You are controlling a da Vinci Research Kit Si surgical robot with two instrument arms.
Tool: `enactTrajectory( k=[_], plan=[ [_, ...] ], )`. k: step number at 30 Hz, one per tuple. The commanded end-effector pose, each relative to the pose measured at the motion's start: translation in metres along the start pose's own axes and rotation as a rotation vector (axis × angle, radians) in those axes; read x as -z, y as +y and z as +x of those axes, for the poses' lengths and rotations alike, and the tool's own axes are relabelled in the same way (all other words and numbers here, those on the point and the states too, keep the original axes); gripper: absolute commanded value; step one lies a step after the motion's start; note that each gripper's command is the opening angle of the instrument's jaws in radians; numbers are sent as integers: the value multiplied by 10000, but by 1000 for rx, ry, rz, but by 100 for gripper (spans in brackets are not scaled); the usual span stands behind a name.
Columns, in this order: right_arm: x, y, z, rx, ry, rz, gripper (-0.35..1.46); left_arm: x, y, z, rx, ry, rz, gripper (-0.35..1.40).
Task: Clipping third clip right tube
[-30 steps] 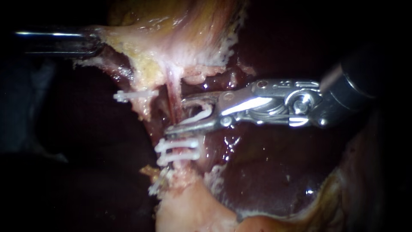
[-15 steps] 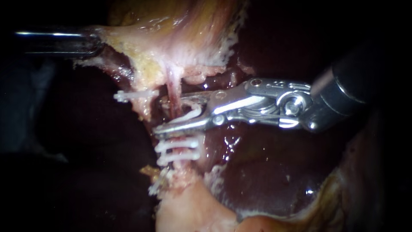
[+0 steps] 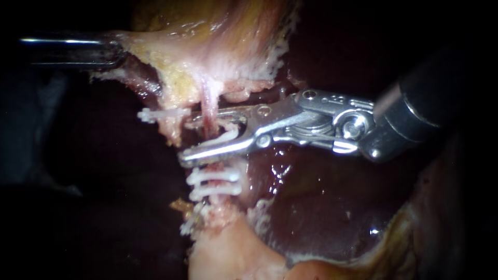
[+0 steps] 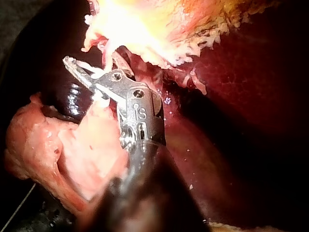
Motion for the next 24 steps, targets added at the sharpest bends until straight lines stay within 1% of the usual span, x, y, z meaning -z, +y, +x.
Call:
enactTrajectory(
  k=[1,5,8,10,13,17,20,24],
  plan=[
    [0,-3,3,0,8,14,46,0,-1,0,0,0,0,-35],
    [-1,-22,15,-1,33,69,45,0,-2,0,0,0,0,-35],
    [-3,-32,24,-3,44,99,45,0,-2,-1,-1,0,0,-35],
    [-5,-36,28,-5,42,109,44,0,-2,-1,-1,3,-1,-35],
    [-6,-37,31,-12,42,111,42,-1,-2,-1,-1,3,-1,-35],
    [-4,-34,31,-24,42,110,36,-1,-2,-1,-1,3,-1,-35],
    [-3,-32,31,-36,41,113,27,-1,-2,-1,-1,3,-1,-35],
    [-1,-31,30,-65,40,114,8,-1,-3,-1,-1,3,-1,-35]
  ],
)
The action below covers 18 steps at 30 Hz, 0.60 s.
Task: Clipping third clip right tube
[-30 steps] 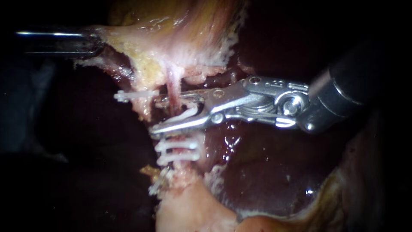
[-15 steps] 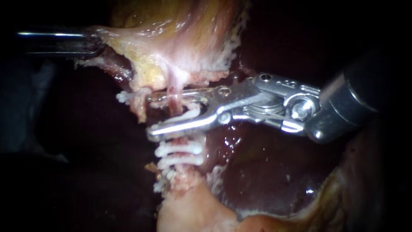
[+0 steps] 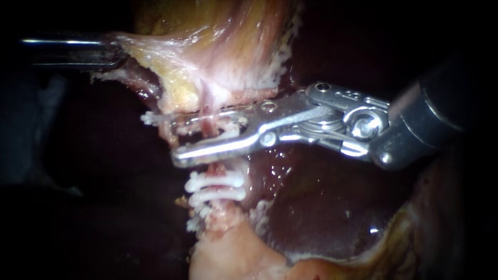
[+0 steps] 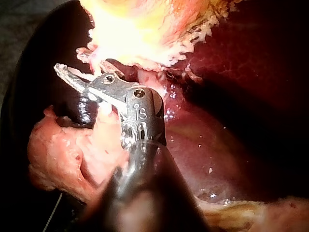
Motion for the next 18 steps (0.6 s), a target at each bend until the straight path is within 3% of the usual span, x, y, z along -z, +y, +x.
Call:
enactTrajectory(
  k=[1,7,10,13,18],
  plan=[
    [0,0,-1,-8,0,1,5,0,0,0,0,0,0,-35],
    [1,0,-1,-44,0,0,-14,0,0,0,0,0,0,-35],
    [3,1,-1,-85,1,0,-35,0,0,0,0,0,0,-35],
    [6,1,-3,-120,-1,-3,-35,0,-1,0,0,0,0,-35],
    [7,1,-6,-122,-51,-30,-35,1,0,0,0,0,0,-35]
  ],
)
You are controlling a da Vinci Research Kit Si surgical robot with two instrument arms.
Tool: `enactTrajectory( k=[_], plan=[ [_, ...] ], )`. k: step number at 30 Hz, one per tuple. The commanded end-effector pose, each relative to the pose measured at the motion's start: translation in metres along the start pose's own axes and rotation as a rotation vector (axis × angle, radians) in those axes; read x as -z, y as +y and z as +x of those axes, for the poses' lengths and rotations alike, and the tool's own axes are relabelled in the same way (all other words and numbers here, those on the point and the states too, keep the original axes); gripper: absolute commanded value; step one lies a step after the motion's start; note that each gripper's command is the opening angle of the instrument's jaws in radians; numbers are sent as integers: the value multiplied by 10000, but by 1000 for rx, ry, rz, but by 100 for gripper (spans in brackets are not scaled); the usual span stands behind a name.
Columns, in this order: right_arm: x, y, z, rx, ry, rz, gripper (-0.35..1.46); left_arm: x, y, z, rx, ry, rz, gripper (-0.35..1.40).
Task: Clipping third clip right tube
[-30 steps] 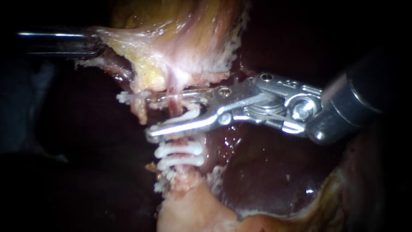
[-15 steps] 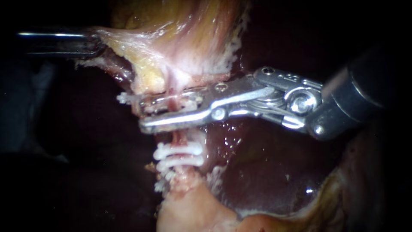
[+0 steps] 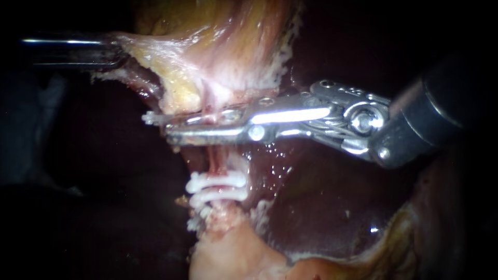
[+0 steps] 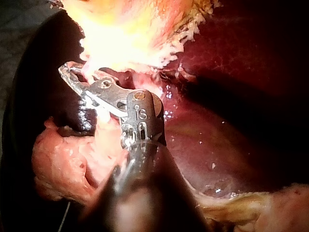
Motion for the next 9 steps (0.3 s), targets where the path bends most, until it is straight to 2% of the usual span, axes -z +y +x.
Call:
enactTrajectory(
  k=[1,9],
  plan=[
    [0,1,-1,3,-1,-2,-35,1,1,0,0,0,0,-35],
    [1,4,-2,4,0,-5,-35,1,1,0,0,0,0,-35]
  ],
)
